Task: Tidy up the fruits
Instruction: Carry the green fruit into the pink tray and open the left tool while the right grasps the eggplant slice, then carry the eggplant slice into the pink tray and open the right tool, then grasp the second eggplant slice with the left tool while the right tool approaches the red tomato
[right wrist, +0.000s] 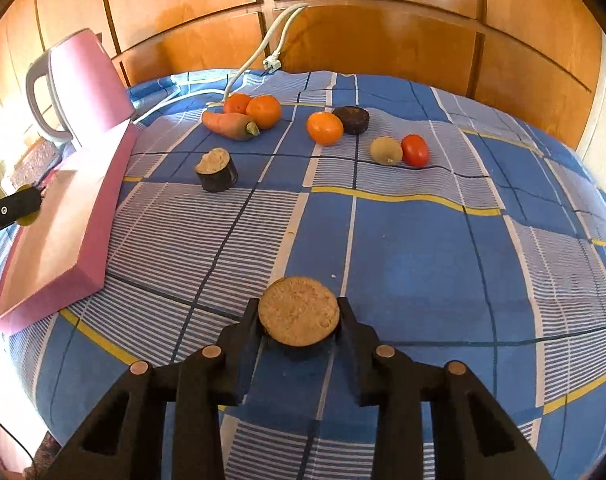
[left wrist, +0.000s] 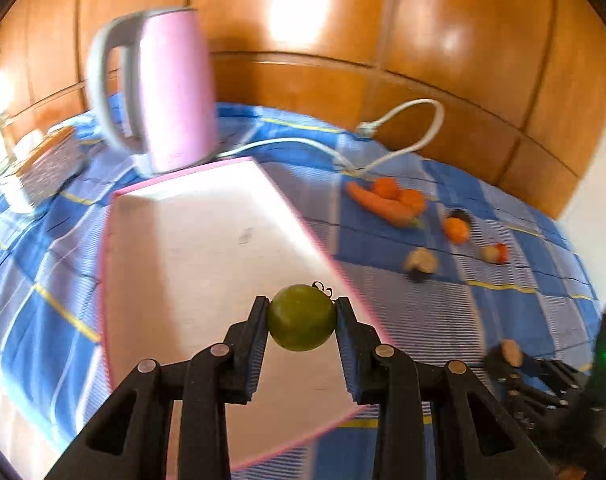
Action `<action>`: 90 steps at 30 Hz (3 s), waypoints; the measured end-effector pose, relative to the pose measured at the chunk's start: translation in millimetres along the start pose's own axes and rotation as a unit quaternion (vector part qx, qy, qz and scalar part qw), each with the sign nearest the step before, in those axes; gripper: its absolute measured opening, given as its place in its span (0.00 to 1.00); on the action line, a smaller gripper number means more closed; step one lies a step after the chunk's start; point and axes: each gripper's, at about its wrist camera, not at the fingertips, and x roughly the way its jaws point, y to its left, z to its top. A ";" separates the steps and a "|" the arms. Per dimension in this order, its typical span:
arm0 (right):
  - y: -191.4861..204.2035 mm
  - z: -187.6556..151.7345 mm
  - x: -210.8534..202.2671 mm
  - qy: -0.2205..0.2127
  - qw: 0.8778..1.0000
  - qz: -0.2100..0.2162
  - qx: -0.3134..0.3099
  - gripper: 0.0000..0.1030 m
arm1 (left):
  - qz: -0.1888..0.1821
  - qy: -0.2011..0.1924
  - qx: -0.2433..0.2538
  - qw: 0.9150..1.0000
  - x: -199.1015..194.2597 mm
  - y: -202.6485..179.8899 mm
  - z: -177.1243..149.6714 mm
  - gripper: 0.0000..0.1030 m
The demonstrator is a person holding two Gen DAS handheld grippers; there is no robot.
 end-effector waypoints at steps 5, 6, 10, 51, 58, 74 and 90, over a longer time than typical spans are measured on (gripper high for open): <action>9.1 0.6 -1.0 -0.006 1.000 -0.018 -0.010 0.35 | 0.030 0.004 -0.014 0.999 3.7 17.7 -7.2 0.32; 11.7 1.1 -1.6 -0.007 1.000 -0.019 -0.013 0.35 | 0.032 0.007 -0.020 0.999 5.2 20.7 -8.8 0.32; 24.4 5.1 -5.9 -0.015 0.999 -0.007 -0.031 0.35 | 0.040 0.013 -0.034 0.999 8.9 28.8 -12.6 0.33; 176.2 43.1 -15.7 -0.035 0.980 0.139 -0.136 0.35 | 0.091 -0.040 -0.101 0.990 -40.7 86.4 -30.9 0.66; 155.7 37.4 -29.8 -0.050 0.985 0.121 -0.109 0.35 | 0.071 -0.037 -0.079 0.994 -40.9 67.0 -33.3 0.67; 86.9 37.9 -38.0 -0.066 0.996 0.053 -0.033 0.35 | 0.027 -0.032 -0.006 0.999 -34.7 11.6 -31.4 0.68; 14.5 33.4 -31.1 -0.054 0.998 -0.001 0.042 0.35 | -0.042 -0.010 0.055 0.998 -11.1 -48.8 -13.9 0.64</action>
